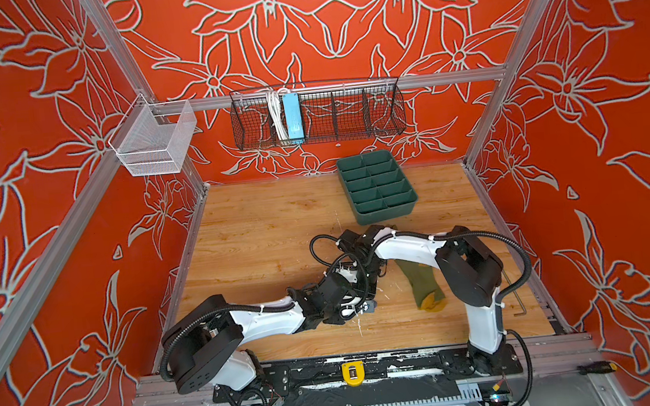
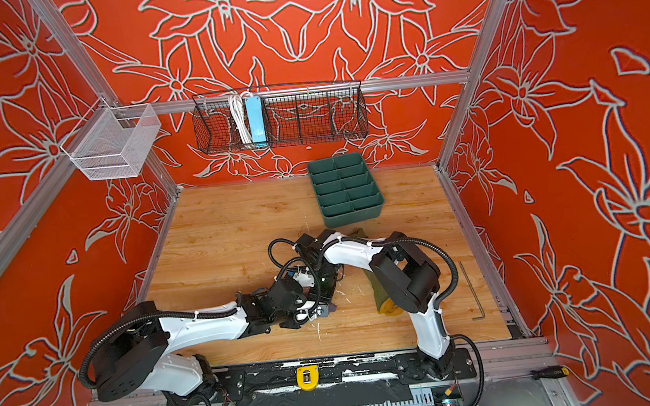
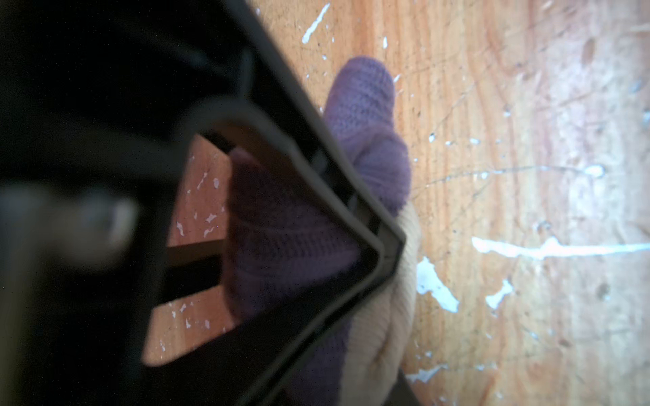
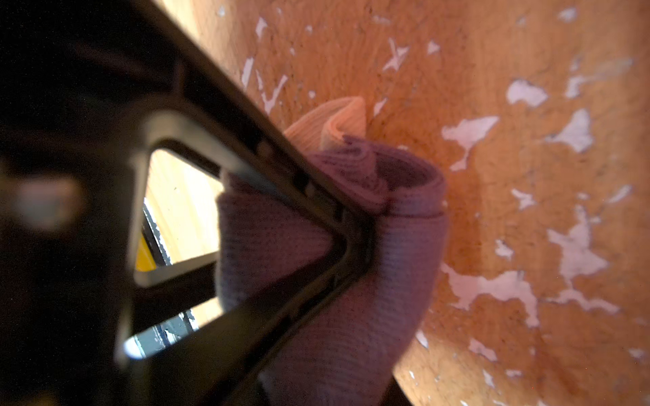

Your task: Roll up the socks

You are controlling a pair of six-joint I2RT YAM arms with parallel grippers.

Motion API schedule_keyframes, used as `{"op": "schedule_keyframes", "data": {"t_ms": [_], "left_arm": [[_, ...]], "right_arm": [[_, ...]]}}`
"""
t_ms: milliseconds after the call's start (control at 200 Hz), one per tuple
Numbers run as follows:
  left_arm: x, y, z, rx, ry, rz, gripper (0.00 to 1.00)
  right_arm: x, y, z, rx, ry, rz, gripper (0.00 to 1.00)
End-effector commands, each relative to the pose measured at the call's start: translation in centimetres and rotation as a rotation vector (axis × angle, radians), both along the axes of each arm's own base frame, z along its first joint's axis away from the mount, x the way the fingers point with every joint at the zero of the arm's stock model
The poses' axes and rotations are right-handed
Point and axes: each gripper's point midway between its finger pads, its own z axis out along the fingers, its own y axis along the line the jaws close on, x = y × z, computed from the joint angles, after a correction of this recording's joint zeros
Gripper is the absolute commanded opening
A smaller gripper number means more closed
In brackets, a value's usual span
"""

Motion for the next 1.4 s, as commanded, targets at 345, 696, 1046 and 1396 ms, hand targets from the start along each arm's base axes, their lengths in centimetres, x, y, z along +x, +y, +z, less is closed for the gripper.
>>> {"op": "schedule_keyframes", "data": {"t_ms": [345, 696, 1046, 1396], "left_arm": [[-0.1, -0.1, 2.8, -0.048, 0.06, 0.08, 0.0], [1.3, 1.9, 2.1, -0.016, 0.094, 0.207, 0.0], [3.3, 0.6, 5.5, -0.132, 0.14, 0.328, 0.0], [4.3, -1.2, 16.0, -0.404, 0.215, 0.27, 0.0]], "right_arm": [[0.5, -0.7, 4.4, 0.167, -0.253, -0.102, 0.46], [4.3, -7.0, 10.3, 0.261, -0.66, -0.341, 0.84], [11.2, -18.9, 18.2, 0.136, -1.073, -1.011, 0.98], [22.0, -23.8, 21.4, 0.195, -0.61, -1.583, 0.9]]}}
